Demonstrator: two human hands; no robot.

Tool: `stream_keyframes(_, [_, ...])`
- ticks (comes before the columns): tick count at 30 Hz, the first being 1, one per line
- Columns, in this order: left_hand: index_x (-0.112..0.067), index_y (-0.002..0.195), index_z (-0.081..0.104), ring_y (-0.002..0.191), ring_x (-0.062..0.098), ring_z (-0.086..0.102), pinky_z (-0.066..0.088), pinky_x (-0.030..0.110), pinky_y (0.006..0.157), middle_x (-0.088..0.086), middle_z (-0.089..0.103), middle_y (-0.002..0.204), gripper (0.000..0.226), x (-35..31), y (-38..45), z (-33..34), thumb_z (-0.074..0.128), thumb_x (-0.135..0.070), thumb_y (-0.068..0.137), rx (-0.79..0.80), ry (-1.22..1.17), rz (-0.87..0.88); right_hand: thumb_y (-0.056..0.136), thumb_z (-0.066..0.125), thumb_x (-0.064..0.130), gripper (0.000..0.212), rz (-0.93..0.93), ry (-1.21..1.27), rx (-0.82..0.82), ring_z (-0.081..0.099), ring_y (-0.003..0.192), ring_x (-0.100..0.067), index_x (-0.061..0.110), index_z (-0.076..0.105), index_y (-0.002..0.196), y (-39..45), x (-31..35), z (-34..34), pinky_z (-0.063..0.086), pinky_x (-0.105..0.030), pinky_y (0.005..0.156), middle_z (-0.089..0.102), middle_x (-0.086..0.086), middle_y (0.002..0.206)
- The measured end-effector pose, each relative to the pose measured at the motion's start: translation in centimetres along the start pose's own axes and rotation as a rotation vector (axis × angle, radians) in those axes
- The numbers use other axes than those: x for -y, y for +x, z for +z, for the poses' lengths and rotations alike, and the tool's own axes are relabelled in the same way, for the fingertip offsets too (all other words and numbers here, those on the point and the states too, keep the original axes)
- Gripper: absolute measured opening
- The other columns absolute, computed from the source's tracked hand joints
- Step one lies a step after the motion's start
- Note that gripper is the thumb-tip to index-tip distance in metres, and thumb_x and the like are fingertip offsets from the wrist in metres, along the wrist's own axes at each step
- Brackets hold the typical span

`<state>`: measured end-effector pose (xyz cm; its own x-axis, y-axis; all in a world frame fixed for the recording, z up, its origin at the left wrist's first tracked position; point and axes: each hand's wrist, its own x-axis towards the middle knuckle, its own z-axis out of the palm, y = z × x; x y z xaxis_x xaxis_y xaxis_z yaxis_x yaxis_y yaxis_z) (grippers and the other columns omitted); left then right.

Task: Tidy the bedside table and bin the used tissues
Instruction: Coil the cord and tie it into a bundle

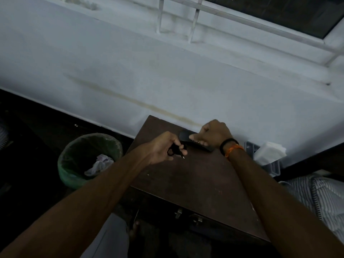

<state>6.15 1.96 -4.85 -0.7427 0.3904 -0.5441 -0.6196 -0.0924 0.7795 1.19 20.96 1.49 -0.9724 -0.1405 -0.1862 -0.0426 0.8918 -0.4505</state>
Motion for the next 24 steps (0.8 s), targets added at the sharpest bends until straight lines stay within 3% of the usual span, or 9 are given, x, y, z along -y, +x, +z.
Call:
stream_keyframes(3, [-0.012, 0.087, 0.059, 0.085, 0.018, 0.064, 0.039, 0.043, 0.091, 0.006, 0.071, 0.093, 0.021, 0.1, 0.2, 0.7, 0.045, -0.016, 0.072, 0.010, 0.025, -0.011, 0.079, 0.077, 0.037, 0.030, -0.043, 0.078, -0.050, 0.071, 0.059, -0.015, 0.012, 0.074, 0.062, -0.6, 2.7, 0.1, 0.062, -0.035, 0.068, 0.072, -0.001, 0.059])
stream_keyframes(6, [-0.015, 0.083, 0.060, 0.087, 0.024, 0.057, 0.043, 0.046, 0.088, 0.007, 0.064, 0.086, 0.021, -0.1, -0.2, 0.7, 0.043, -0.017, 0.072, 0.049, -0.122, 0.065, 0.088, 0.062, 0.018, 0.020, -0.163, 0.134, -0.047, 0.071, 0.059, -0.015, 0.014, 0.076, 0.073, -3.0, 5.3, 1.8, 0.063, -0.036, 0.065, 0.074, 0.000, 0.064])
stream_keyframes(9, [-0.010, 0.084, 0.061, 0.073, 0.023, 0.049, 0.046, 0.036, 0.071, 0.008, 0.051, 0.080, 0.028, -0.5, -0.6, 0.0, 0.037, -0.023, 0.077, 0.056, -0.362, 0.123, 0.084, 0.051, 0.013, 0.022, -0.355, 0.038, -0.091, 0.069, 0.067, -0.019, 0.015, 0.072, 0.081, -5.3, 5.6, 4.6, 0.059, -0.043, 0.064, 0.071, -0.002, 0.071])
stream_keyframes(11, [-0.006, 0.089, 0.059, 0.062, 0.020, 0.051, 0.040, 0.031, 0.062, 0.006, 0.055, 0.075, 0.033, -0.7, -0.8, -0.3, 0.040, -0.032, 0.083, 0.074, -0.476, 0.096, 0.086, 0.050, 0.009, 0.023, -0.395, 0.058, -0.094, 0.068, 0.072, -0.021, 0.012, 0.071, 0.095, -6.2, 4.5, 6.2, 0.059, -0.045, 0.065, 0.071, -0.005, 0.078])
stream_keyframes(14, [-0.009, 0.084, 0.061, 0.063, 0.019, 0.059, 0.047, 0.028, 0.058, 0.004, 0.061, 0.077, 0.036, -0.5, -0.8, -0.1, 0.054, -0.044, 0.090, 0.049, -0.445, 0.083, 0.092, 0.060, 0.014, 0.030, -0.374, 0.098, -0.103, 0.072, 0.082, -0.016, 0.020, 0.060, 0.121, -7.5, 3.0, 7.8, 0.060, -0.037, 0.073, 0.075, -0.001, 0.100])
stream_keyframes(17, [-0.009, 0.087, 0.058, 0.070, 0.018, 0.061, 0.055, 0.028, 0.060, 0.004, 0.060, 0.079, 0.020, 0.1, -0.5, 0.2, 0.055, -0.026, 0.096, -0.014, -0.475, 0.121, 0.089, 0.068, 0.029, 0.019, -0.252, 0.247, -0.056, 0.072, 0.066, -0.009, 0.022, 0.058, 0.103, -8.1, 1.8, 8.4, 0.058, -0.032, 0.056, 0.075, 0.004, 0.093])
stream_keyframes(19, [-0.009, 0.084, 0.059, 0.084, 0.022, 0.061, 0.057, 0.033, 0.078, 0.007, 0.063, 0.083, 0.017, 0.3, -0.3, 0.2, 0.053, -0.019, 0.096, -0.015, -0.555, 0.125, 0.085, 0.075, 0.029, 0.020, -0.067, 0.489, -0.011, 0.071, 0.059, -0.012, 0.014, 0.064, 0.091, -7.8, 0.8, 8.3, 0.052, -0.026, 0.045, 0.075, -0.002, 0.080])
stream_keyframes(21, [-0.012, 0.073, 0.061, 0.090, 0.024, 0.061, 0.046, 0.039, 0.098, 0.006, 0.065, 0.080, 0.021, 0.4, -0.2, 0.2, 0.055, -0.020, 0.091, -0.013, -0.578, 0.095, 0.080, 0.080, 0.025, 0.025, 0.078, 0.723, -0.026, 0.066, 0.057, -0.015, 0.003, 0.070, 0.085, -7.1, -0.2, 7.7, 0.049, -0.023, 0.044, 0.074, -0.008, 0.071])
stream_keyframes(24, [-0.016, 0.060, 0.058, 0.082, 0.020, 0.060, 0.039, 0.044, 0.102, 0.002, 0.064, 0.073, 0.023, 0.5, 0.2, 0.5, 0.056, -0.022, 0.083, -0.031, -0.561, 0.084, 0.078, 0.081, 0.012, 0.028, 0.216, 1.058, -0.033, 0.058, 0.058, -0.014, -0.007, 0.070, 0.095, -6.1, -1.1, 6.6, 0.050, -0.020, 0.050, 0.069, -0.010, 0.071])
